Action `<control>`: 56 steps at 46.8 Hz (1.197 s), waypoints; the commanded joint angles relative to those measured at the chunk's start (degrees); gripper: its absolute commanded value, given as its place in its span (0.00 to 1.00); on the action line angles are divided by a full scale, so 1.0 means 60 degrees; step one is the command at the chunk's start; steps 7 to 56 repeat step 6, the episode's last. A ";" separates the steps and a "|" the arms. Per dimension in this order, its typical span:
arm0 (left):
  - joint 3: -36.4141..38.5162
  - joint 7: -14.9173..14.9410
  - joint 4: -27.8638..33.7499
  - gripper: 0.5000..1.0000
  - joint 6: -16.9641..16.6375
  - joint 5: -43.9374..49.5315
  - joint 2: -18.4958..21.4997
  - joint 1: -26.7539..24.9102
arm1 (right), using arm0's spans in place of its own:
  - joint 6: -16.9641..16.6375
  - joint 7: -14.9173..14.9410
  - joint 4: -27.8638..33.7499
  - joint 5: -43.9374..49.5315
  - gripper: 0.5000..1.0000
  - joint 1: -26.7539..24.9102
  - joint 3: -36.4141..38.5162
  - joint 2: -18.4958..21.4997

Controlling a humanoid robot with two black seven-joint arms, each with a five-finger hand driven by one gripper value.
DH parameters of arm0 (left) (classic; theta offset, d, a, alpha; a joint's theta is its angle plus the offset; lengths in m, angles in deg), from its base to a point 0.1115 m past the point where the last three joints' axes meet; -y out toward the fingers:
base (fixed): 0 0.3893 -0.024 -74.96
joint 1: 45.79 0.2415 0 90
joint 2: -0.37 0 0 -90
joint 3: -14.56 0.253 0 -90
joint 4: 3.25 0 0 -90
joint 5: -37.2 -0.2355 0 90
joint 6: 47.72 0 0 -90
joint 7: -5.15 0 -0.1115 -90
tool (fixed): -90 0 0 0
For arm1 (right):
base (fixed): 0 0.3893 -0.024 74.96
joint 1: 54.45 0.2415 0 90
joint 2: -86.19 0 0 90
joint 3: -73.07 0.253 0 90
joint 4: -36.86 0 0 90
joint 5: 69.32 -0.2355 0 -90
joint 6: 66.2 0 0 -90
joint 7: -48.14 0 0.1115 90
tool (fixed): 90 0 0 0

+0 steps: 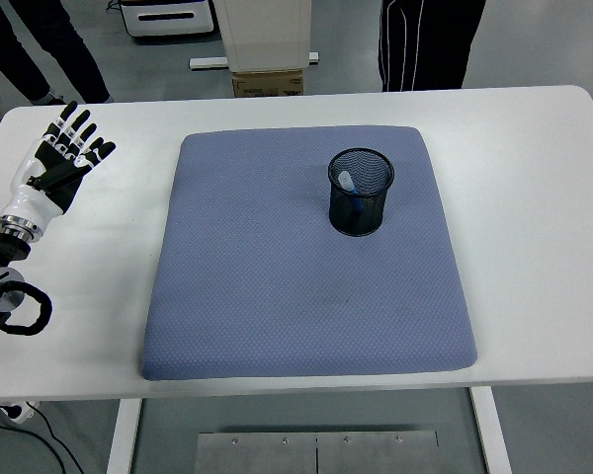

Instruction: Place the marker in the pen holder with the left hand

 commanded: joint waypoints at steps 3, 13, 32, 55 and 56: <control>0.0000 0.0013 -0.0001 1.00 -0.0001 -0.0003 -0.0013 0.0074 | 0.0001 -0.0014 -0.0016 -0.0001 1.00 -0.0010 0.0020 0.0000; -0.0015 -0.0001 -0.0001 1.00 -0.0001 -0.0003 -0.0028 0.0074 | -0.0014 -0.0014 -0.0016 -0.0016 1.00 0.0004 0.0020 0.0000; -0.0015 -0.0001 -0.0001 1.00 -0.0001 -0.0003 -0.0028 0.0074 | -0.0014 -0.0014 -0.0016 -0.0016 1.00 0.0004 0.0020 0.0000; -0.0015 -0.0001 -0.0001 1.00 -0.0001 -0.0003 -0.0028 0.0074 | -0.0014 -0.0014 -0.0016 -0.0016 1.00 0.0004 0.0020 0.0000; -0.0015 -0.0001 -0.0001 1.00 -0.0001 -0.0003 -0.0028 0.0074 | -0.0014 -0.0014 -0.0016 -0.0016 1.00 0.0004 0.0020 0.0000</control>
